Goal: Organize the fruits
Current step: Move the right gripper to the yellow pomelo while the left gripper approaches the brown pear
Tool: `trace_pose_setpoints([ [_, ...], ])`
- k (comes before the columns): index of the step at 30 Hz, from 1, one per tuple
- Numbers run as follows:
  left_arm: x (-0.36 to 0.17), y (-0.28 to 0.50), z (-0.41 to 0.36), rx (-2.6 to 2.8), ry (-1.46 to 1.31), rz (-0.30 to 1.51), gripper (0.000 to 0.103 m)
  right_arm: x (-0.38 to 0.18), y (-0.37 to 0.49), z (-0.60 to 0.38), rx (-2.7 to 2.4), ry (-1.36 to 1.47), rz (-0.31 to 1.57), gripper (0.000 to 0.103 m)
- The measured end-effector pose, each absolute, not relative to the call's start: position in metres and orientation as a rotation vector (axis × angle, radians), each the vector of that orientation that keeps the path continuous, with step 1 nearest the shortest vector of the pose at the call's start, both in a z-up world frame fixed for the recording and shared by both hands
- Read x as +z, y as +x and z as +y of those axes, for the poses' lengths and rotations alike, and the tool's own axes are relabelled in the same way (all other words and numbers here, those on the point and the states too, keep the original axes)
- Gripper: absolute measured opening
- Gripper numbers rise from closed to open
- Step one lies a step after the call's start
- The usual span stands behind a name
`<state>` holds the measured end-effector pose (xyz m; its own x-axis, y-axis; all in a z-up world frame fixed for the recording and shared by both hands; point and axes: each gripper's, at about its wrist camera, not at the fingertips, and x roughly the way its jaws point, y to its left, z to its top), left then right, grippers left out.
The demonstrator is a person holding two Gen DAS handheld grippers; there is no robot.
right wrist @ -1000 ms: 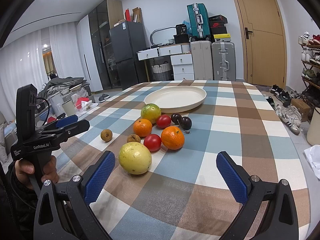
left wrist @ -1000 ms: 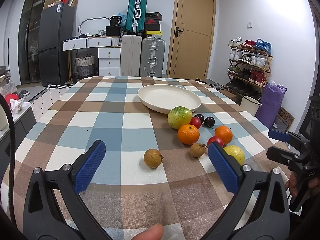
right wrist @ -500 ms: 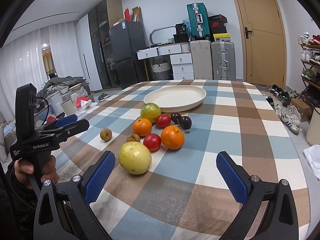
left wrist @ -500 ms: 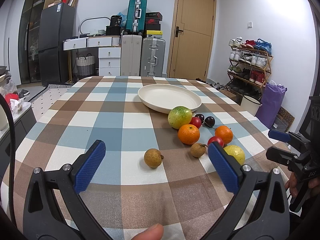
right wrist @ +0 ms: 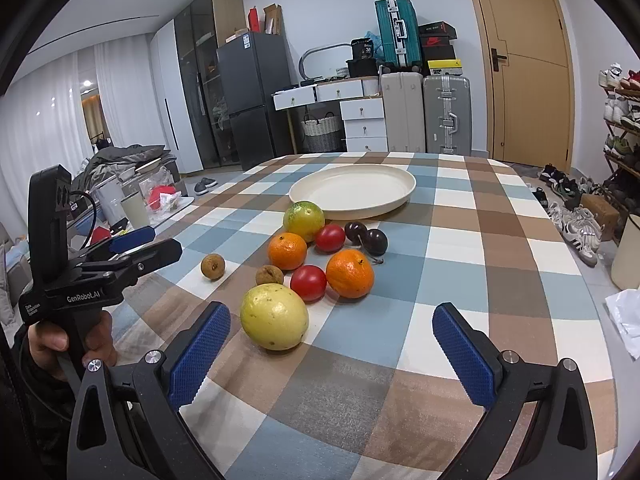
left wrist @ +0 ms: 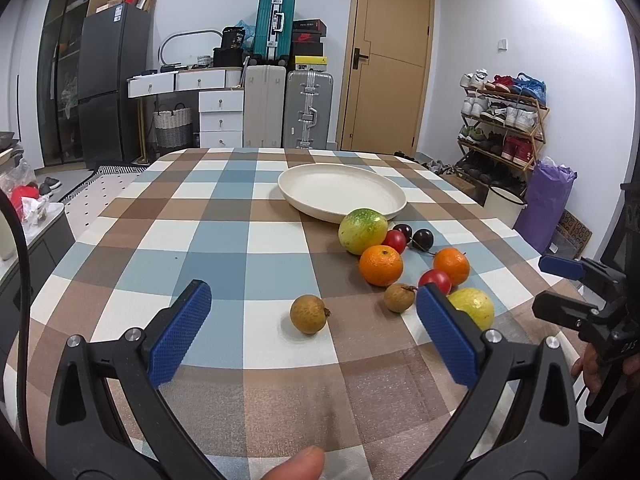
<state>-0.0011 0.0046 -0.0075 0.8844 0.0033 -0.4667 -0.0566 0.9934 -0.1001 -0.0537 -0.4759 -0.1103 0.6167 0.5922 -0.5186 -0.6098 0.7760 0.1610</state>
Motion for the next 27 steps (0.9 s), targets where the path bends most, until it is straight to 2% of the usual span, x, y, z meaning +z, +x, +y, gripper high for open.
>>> trace_pose_setpoints([
  [8,-0.012,-0.009,0.009,0.037,-0.091,0.512,0.102,-0.109,-0.049,-0.463,0.694,-0.043,0.625,0.103],
  [27,-0.01,0.032,0.007,0.044,-0.08,0.641,0.102,-0.128,-0.025,-0.432,0.722,-0.045,0.784,0.102],
])
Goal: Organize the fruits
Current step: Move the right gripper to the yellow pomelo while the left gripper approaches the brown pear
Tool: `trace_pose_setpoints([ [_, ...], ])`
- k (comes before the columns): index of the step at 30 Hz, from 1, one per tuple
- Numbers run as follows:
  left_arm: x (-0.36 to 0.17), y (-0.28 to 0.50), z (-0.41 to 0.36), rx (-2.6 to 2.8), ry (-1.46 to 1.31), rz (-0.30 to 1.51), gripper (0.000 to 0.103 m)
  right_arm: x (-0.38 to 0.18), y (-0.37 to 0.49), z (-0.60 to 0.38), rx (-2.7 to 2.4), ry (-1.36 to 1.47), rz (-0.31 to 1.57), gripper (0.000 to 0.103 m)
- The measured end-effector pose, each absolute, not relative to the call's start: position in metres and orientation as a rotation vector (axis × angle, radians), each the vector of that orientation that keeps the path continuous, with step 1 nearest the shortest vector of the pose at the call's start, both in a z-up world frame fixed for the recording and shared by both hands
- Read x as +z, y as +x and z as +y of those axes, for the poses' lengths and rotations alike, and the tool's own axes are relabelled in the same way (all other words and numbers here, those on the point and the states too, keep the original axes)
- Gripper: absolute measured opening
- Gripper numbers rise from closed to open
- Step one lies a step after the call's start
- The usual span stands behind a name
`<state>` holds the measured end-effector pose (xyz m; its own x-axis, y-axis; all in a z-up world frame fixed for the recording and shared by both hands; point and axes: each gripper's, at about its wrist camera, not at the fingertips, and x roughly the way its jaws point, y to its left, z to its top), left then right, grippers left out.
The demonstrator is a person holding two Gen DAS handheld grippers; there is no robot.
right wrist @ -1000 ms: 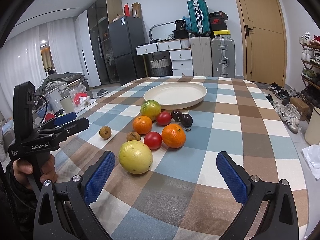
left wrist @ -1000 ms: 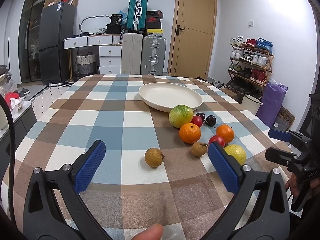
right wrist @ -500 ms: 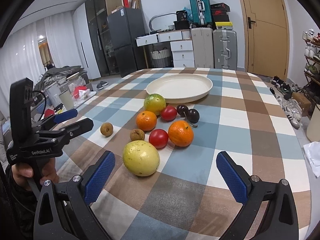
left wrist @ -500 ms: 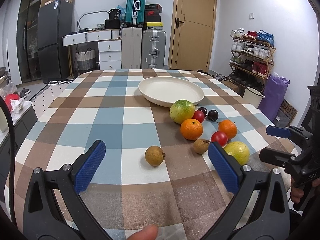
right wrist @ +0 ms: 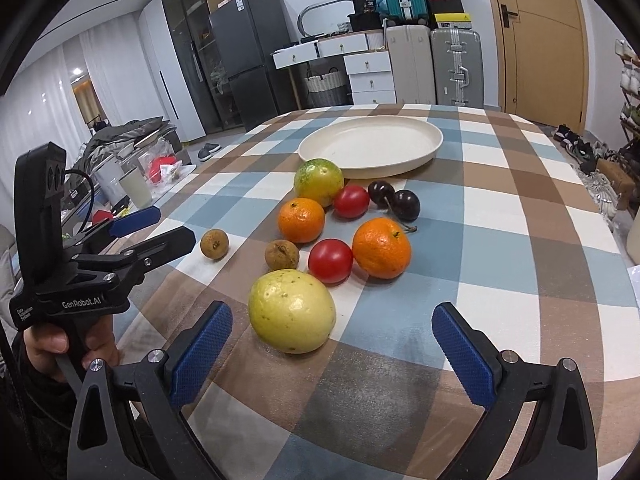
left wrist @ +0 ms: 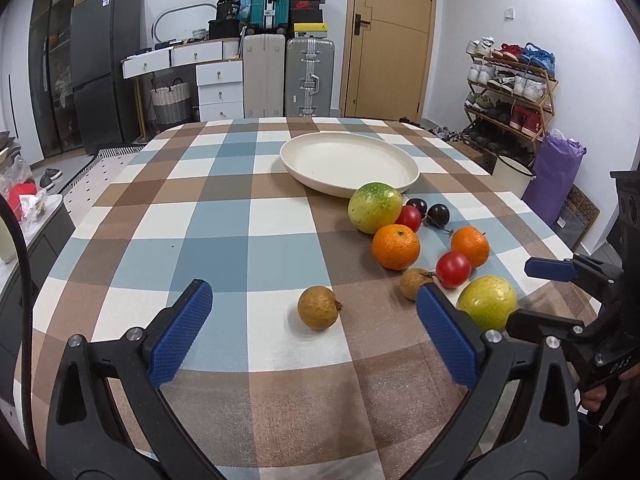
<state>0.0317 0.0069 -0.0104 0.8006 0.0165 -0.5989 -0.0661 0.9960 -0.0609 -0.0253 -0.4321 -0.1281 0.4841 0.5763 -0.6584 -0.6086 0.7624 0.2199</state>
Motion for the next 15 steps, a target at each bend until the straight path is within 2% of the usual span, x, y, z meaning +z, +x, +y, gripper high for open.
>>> trace_pose_setpoints([
  [9,-0.021,0.052,0.012,0.013,-0.095,0.742,0.099,-0.136,-0.02,-0.418,0.749,-0.049,0.837,0.09],
  [15,-0.032,0.071,0.014,0.009,-0.103,0.813,0.079,-0.139,-0.017,-0.414,0.755,-0.048,0.867,0.08],
])
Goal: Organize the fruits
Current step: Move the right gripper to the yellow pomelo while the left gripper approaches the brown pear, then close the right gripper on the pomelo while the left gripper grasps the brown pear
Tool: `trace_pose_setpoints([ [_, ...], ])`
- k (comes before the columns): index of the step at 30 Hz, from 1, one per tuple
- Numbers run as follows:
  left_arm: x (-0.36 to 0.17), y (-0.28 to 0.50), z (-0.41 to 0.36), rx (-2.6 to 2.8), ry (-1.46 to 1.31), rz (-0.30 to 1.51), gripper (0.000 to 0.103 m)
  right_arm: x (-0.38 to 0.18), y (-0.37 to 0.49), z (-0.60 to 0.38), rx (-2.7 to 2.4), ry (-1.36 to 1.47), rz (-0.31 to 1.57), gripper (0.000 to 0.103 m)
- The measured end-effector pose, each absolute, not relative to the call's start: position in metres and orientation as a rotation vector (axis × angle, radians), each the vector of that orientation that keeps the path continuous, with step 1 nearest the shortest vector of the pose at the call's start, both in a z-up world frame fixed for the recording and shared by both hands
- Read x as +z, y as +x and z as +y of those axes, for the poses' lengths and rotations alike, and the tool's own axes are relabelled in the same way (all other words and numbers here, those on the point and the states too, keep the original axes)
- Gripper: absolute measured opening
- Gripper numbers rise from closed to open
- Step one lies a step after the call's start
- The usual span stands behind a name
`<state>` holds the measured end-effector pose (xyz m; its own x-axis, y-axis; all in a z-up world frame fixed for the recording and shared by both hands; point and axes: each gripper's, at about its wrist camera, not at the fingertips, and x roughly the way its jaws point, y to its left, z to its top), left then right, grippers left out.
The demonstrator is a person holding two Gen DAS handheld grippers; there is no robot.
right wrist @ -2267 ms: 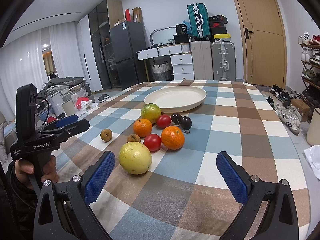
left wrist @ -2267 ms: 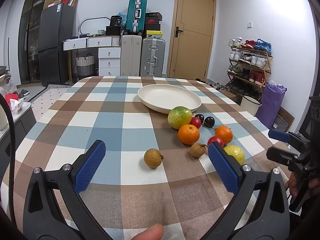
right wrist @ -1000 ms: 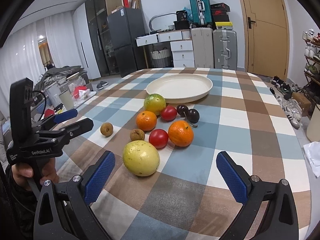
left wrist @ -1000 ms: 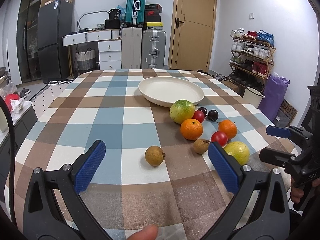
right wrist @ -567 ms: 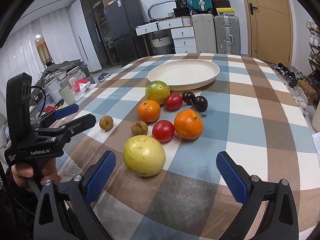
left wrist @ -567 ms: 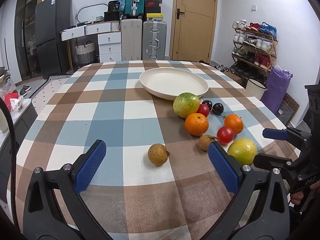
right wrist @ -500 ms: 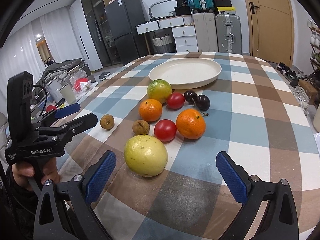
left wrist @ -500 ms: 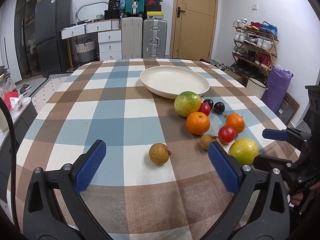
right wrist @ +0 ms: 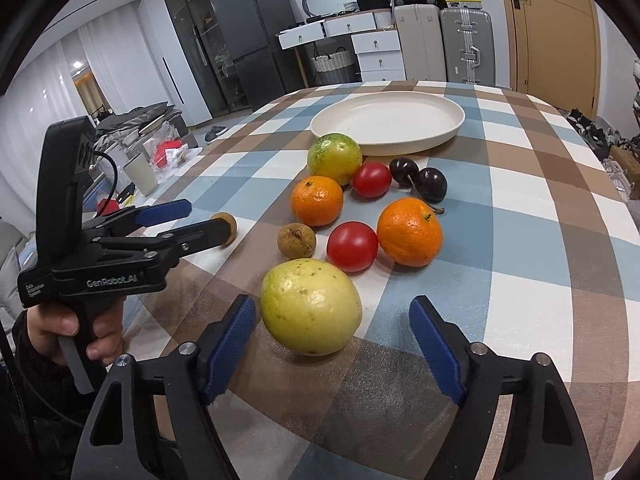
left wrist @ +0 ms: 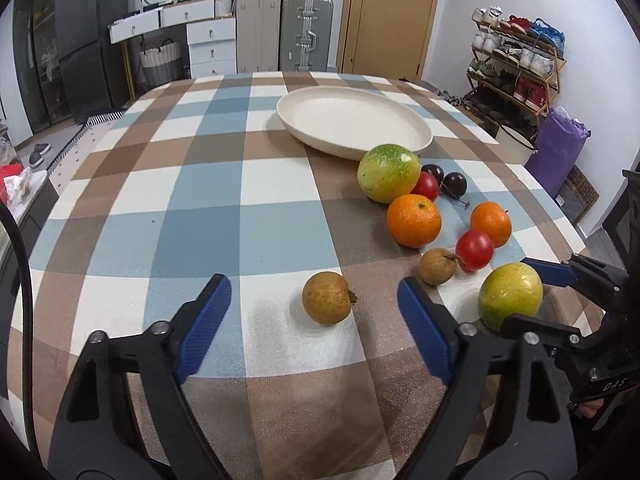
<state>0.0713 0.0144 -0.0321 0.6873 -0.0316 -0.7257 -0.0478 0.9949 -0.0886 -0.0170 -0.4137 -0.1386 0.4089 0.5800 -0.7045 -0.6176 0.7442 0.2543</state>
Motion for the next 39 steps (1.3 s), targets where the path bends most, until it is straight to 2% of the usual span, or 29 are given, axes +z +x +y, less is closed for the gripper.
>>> trace_pose_setpoints([
  [2,-0.036,0.076,0.013,0.004,-0.097,0.83,0.075,-0.139,-0.016,-0.413,0.753,-0.051,0.875,0.078],
  [5,-0.039,0.08,0.011,-0.019,-0.092,0.845,0.063,-0.14,-0.017,-0.411,0.762,-0.056,0.878,0.076],
  [8,-0.042,0.084,0.007,-0.039,-0.084,0.867,0.046,-0.14,-0.018,-0.408,0.766,-0.064,0.88,0.073],
  [10,-0.044,0.085,0.006,-0.054,-0.084,0.878,0.029,-0.14,-0.02,-0.407,0.768,-0.068,0.88,0.07],
  [11,-0.044,0.085,0.005,-0.055,-0.081,0.877,0.027,-0.14,-0.021,-0.406,0.77,-0.07,0.882,0.069],
  [15,-0.042,0.081,0.005,-0.073,-0.091,0.862,0.026,-0.14,-0.023,-0.404,0.772,-0.08,0.884,0.059],
  [21,-0.036,0.077,0.005,-0.084,-0.101,0.842,0.026,-0.14,-0.024,-0.404,0.781,-0.08,0.883,0.052],
  [30,-0.02,0.067,0.004,-0.076,-0.105,0.782,0.026,-0.137,-0.025,-0.409,0.774,-0.064,0.866,0.052],
  [39,0.004,0.063,0.001,-0.055,-0.094,0.709,0.026,-0.105,-0.013,-0.43,0.763,-0.026,0.779,0.051],
])
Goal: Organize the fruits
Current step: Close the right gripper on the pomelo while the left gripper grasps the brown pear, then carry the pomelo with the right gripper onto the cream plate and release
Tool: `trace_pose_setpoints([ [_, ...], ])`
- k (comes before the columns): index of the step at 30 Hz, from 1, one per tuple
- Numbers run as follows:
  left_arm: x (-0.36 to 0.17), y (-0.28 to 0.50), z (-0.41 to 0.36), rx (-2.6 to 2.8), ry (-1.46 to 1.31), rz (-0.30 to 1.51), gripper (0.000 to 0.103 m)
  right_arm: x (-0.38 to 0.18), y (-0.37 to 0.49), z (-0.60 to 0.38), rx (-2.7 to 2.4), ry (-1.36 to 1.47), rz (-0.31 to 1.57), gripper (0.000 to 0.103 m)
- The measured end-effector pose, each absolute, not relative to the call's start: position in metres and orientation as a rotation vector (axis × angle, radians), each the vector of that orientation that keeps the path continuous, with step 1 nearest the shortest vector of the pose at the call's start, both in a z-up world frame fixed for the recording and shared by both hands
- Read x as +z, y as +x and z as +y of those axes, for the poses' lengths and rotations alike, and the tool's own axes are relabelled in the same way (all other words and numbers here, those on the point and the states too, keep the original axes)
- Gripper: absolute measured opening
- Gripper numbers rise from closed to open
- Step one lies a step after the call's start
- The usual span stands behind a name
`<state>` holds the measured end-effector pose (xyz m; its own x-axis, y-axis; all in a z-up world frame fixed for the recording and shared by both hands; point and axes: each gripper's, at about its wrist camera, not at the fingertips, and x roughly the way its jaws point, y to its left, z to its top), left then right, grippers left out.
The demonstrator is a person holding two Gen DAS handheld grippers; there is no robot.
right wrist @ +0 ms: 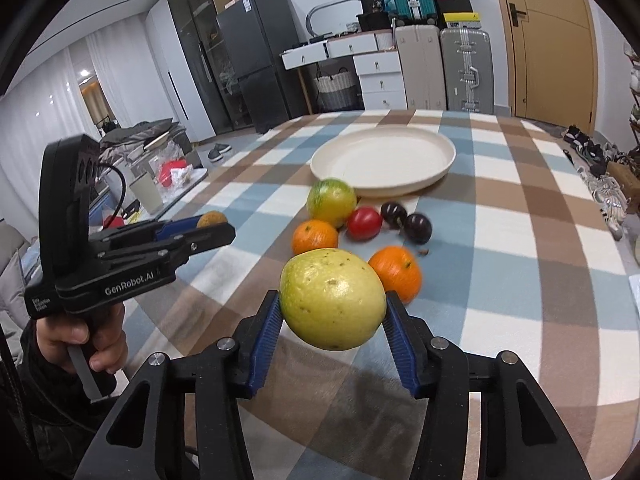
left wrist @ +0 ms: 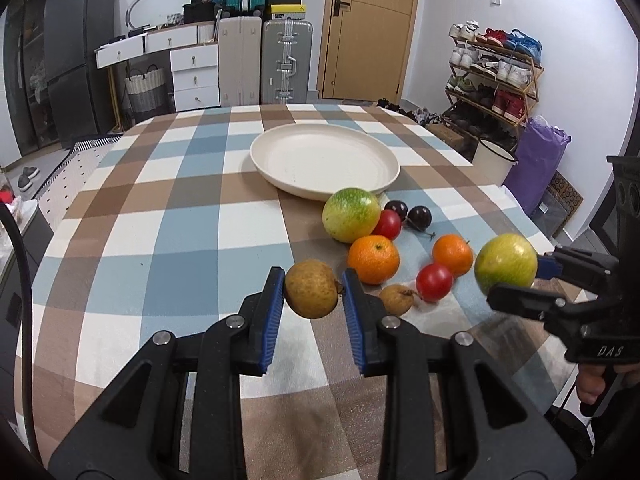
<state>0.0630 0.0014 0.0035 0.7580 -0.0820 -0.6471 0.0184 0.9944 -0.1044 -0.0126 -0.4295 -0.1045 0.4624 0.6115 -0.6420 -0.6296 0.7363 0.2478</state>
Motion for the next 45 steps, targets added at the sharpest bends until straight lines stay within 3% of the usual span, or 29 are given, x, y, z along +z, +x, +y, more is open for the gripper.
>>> trace_pose_setpoints([
  [22,0.038,0.114,0.004,-0.012,-0.089,0.622,0.026,-0.053,0.047,-0.44,0.752,-0.019,0.655,0.052],
  [45,0.013,0.21,0.026,0.001,-0.094,0.663,0.026,-0.076,0.129,-0.394,0.755,-0.066,0.755,0.052],
])
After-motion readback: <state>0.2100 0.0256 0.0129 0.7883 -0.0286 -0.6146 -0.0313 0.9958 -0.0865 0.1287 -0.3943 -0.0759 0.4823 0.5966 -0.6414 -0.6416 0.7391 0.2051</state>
